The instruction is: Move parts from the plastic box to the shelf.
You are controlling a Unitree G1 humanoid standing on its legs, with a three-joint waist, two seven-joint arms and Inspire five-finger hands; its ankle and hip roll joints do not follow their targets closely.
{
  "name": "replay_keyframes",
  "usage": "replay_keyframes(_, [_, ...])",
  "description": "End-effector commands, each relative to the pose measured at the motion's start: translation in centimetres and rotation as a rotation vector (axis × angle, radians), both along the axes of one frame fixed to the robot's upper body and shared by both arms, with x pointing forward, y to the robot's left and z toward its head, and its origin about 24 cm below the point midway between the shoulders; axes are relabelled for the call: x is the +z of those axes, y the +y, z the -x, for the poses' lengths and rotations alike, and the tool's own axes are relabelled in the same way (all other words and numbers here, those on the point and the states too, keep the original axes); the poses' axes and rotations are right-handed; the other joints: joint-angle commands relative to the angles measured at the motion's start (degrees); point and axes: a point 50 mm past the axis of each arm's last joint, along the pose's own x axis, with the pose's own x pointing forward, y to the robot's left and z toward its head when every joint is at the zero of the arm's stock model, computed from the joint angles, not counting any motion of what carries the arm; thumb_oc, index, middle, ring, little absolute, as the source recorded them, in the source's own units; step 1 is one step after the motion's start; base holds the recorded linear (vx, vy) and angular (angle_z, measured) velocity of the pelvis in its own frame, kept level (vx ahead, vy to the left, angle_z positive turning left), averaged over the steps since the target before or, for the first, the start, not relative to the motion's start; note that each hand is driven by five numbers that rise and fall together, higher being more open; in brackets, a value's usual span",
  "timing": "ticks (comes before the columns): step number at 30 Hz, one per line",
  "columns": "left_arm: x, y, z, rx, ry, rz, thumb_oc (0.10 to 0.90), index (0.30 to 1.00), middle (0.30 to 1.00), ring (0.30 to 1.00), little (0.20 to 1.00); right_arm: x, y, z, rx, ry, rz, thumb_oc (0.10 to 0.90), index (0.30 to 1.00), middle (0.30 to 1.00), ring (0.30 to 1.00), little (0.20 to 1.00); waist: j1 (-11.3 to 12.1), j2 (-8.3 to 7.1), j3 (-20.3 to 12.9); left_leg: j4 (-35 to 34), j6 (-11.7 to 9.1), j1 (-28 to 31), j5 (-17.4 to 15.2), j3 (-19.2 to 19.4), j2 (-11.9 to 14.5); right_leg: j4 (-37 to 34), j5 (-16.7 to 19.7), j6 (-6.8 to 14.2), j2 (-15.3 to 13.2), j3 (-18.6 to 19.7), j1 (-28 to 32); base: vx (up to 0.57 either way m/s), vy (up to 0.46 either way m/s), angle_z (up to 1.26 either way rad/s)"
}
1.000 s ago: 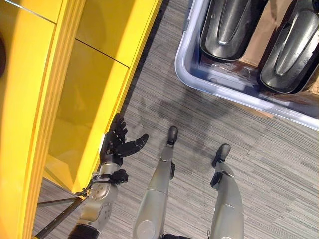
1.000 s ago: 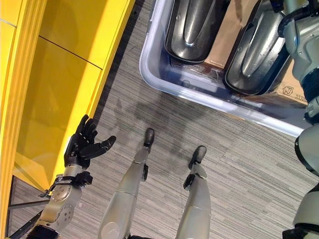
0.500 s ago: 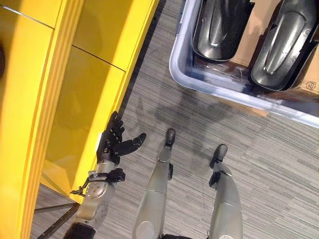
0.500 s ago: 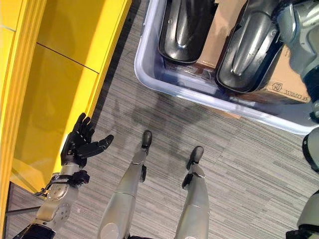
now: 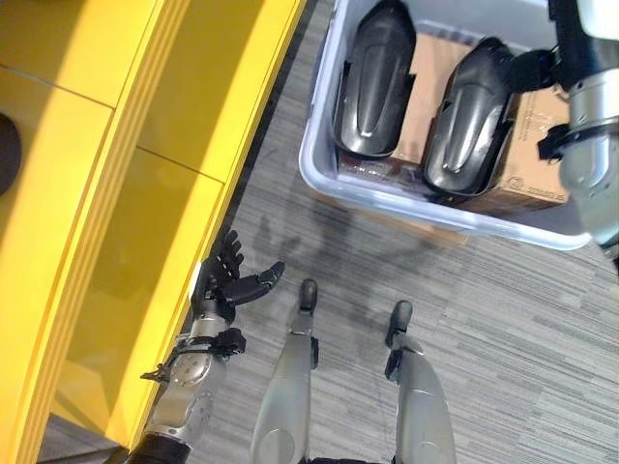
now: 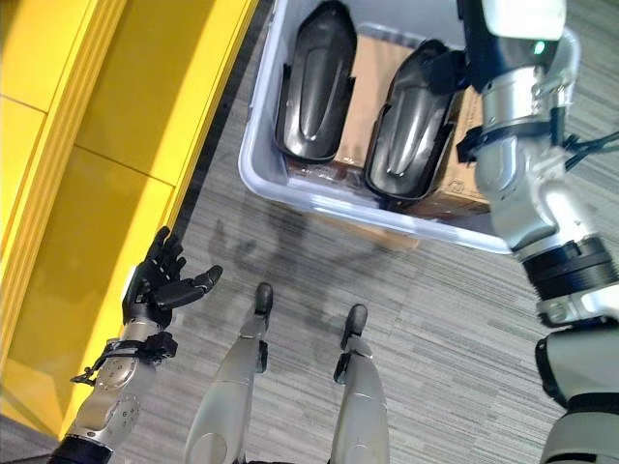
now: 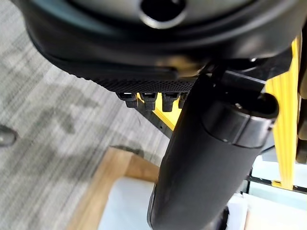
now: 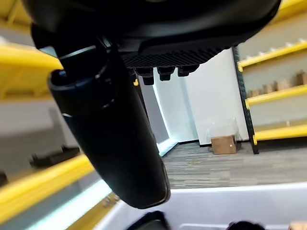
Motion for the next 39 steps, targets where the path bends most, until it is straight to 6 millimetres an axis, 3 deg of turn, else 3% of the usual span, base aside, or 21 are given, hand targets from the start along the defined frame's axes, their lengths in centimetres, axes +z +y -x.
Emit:
replay_keyframes(1, [1.4, 0.9, 0.6, 0.012, -0.083, -0.033, 0.9, 1.0, 1.0, 1.0, 1.0, 3.4, 1.3, 1.9, 0.172, -0.147, -0.09, 0.9, 1.0, 1.0, 1.0, 1.0, 0.5, -2.72, -4.76, 2.34, -1.84, -0.34, -3.38, 2.26, 4.14, -2.45, -7.71, 1.77, -0.36, 2.06, 11.65, 0.04, -0.025, -0.19])
replay_keyframes(7, [0.6, 1.3, 0.9, 0.019, -0.035, -0.047, 0.9, 1.0, 1.0, 1.0, 1.0, 0.8, 3.3, 1.7, 0.364, -0.037, -0.228, 0.9, 1.0, 1.0, 1.0, 1.0, -0.41, -3.98, -6.16, 1.86, -1.35, 2.3, -3.7, 4.15, 5.36, -3.76, -6.64, 1.77, -0.05, 3.56, 12.53, 0.02, -0.006, -0.21])
replay_keyframes(19, [-0.8, 0.3, 0.8, -0.026, 0.024, -0.05, 0.9, 1.0, 1.0, 1.0, 1.0, -2.9, 8.1, 0.2, 0.56, 0.136, -0.354, 0.9, 1.0, 1.0, 1.0, 1.0, -1.38, -3.06, -7.3, 1.72, -1.23, 3.71, -3.68, 5.88, 5.91, -3.74, -6.16, 1.38, 0.05, 5.46, 12.04, 0.0, -0.003, -0.08])
replay_keyframes(30, [-1.1, -0.4, 0.4, -0.038, 0.031, -0.049, 0.9, 1.0, 1.0, 1.0, 1.0, -5.8, 9.7, -2.6, 0.505, 0.276, -0.44, 0.9, 1.0, 1.0, 1.0, 1.0, -0.45, -2.28, -6.95, 0.94, -1.24, 3.71, -3.01, 6.04, 5.68, -4.14, -5.88, 1.28, -0.01, 5.52, 11.96, 0.0, -0.004, -0.02])
replay_keyframes(39, [-0.9, -0.9, -0.2, -0.041, 0.014, -0.051, 0.9, 1.0, 1.0, 1.0, 1.0, -8.1, 9.7, -4.5, 0.378, 0.362, -0.432, 0.9, 1.0, 1.0, 1.0, 1.0, 0.57, -1.26, -6.29, 0.58, -1.2, 3.29, -2.76, 5.87, 5.36, -4.43, -5.8, 1.34, -0.13, 5.27, 11.91, 0.0, 0.0, 0.0])
